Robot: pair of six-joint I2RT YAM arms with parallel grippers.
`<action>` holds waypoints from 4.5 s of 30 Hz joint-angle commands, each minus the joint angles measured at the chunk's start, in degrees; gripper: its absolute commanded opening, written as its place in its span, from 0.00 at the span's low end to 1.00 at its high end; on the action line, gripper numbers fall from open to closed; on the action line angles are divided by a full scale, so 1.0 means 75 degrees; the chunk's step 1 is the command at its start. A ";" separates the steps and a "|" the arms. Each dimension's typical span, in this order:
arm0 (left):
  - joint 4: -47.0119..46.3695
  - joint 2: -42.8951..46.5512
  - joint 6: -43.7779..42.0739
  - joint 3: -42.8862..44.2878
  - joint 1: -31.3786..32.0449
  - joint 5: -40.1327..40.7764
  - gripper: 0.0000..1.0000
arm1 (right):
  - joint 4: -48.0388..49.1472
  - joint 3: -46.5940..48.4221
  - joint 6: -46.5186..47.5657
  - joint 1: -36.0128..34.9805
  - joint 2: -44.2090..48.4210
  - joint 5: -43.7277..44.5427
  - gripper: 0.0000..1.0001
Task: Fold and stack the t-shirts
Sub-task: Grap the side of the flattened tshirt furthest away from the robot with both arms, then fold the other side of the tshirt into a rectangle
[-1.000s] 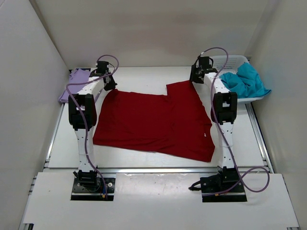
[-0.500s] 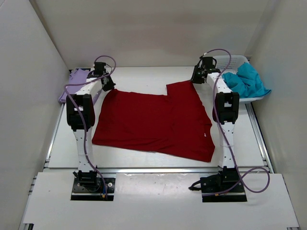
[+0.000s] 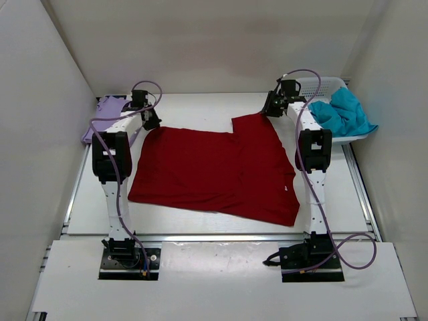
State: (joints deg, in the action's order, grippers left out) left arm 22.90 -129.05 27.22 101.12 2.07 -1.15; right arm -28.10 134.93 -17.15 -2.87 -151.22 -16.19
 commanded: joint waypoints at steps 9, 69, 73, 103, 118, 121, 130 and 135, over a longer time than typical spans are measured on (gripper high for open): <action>-0.0346 0.0895 0.0015 -0.0171 -0.0076 -0.0292 0.00 | 0.0008 0.0489 -0.0081 -0.0062 -0.0100 -0.0093 0.00; -0.1307 0.4621 0.0296 -0.5020 -0.1166 -0.1136 0.00 | 0.2118 -1.3092 -0.1089 -0.0273 1.3000 0.0436 0.00; -0.1306 0.4808 0.0238 -0.5361 -0.1377 -0.1195 0.00 | 0.2070 -1.3795 -0.1253 -0.0086 1.3622 0.0224 0.00; -0.2478 0.7058 0.1363 -0.6873 -0.0874 -0.0317 0.24 | 0.2093 -1.4898 -0.1781 -0.1924 1.5032 0.1748 0.00; -0.4306 0.7551 0.1843 -0.9263 0.3496 -0.0667 0.21 | 0.5407 -1.3478 -0.0549 -0.2091 1.0132 0.0427 0.55; -0.4622 0.7702 0.2100 -0.9754 0.3580 -0.0889 0.21 | 0.5936 -1.3597 -0.0527 -0.2008 0.9723 0.0202 0.57; -0.4857 0.8418 0.2299 -1.0599 0.3498 -0.1124 0.21 | 0.6699 -1.3573 -0.0830 -0.1808 0.8772 -0.0794 0.52; -0.5057 0.8570 0.2452 -1.0904 0.3369 -0.1229 0.21 | 0.6817 -1.3971 -0.0843 -0.1889 0.9040 -0.0971 0.32</action>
State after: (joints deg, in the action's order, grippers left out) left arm -12.78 -66.17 44.66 20.64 28.03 -9.10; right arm 18.98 31.81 -23.29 -16.75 -85.56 -21.98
